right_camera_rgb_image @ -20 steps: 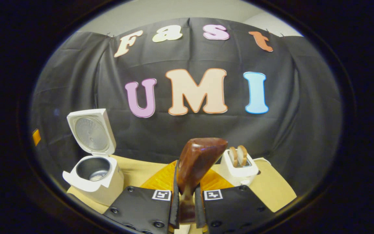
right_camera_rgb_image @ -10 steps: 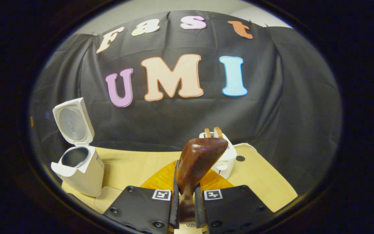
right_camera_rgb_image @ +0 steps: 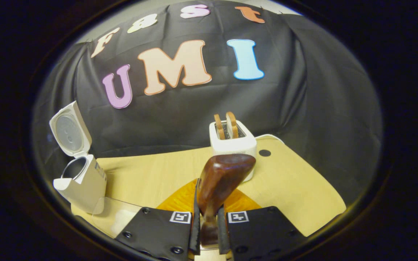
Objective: Close the left gripper, press the button to open the rice cooker; take a wooden spoon from the chopstick holder with the right hand, scoop a spoonful of rice and pour it into the rice cooker, then put the wooden spoon back into the chopstick holder.
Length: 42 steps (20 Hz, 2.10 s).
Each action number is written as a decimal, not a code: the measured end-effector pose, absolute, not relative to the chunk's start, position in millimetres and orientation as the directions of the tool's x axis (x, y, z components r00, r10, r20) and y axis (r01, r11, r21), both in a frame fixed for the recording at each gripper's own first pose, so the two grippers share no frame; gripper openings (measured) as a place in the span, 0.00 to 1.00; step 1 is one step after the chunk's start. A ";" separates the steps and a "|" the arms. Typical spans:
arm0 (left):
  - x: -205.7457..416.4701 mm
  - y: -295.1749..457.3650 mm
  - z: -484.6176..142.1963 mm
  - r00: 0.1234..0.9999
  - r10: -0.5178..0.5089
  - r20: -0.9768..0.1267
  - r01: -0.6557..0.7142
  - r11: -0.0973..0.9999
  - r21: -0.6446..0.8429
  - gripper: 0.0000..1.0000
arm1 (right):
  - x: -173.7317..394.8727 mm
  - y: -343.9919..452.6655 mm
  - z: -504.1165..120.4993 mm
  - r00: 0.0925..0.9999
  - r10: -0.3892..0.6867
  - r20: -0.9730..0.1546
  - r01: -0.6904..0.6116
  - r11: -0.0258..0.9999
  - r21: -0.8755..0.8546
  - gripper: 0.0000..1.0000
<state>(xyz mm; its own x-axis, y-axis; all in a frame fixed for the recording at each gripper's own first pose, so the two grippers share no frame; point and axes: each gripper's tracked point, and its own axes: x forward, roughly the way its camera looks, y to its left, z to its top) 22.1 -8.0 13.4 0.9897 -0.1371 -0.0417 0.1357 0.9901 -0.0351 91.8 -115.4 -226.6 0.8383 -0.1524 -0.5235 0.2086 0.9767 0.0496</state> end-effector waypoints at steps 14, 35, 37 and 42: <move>25.5 -20.4 16.2 0.989 -0.143 -0.040 0.141 0.989 -0.031 0.95 | 79.3 -129.3 -260.1 0.804 -0.158 -0.573 0.196 0.981 0.004 0.32; 113.8 28.3 59.5 0.998 -0.063 -0.003 0.062 0.996 -0.060 0.95 | 72.5 -166.3 -102.5 0.935 -0.249 -0.254 0.248 0.968 -0.037 0.99; 134.4 40.2 65.1 0.999 -0.049 -0.014 0.047 0.995 -0.083 0.94 | 67.1 -168.4 -96.6 0.936 -0.256 -0.243 0.250 0.967 -0.055 0.99; 188.3 61.3 80.7 0.999 -0.033 -0.006 0.032 0.994 -0.103 0.94 | 57.0 -172.8 -90.0 0.933 -0.268 -0.238 0.257 0.963 -0.080 0.99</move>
<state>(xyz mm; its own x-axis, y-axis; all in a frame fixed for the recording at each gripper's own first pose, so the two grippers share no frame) 188.3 61.3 80.7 0.9994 -0.0332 -0.0060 0.0324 0.9941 -0.1032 57.0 -172.8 -90.0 0.9334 -0.2684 -0.2384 0.2566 0.9632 -0.0798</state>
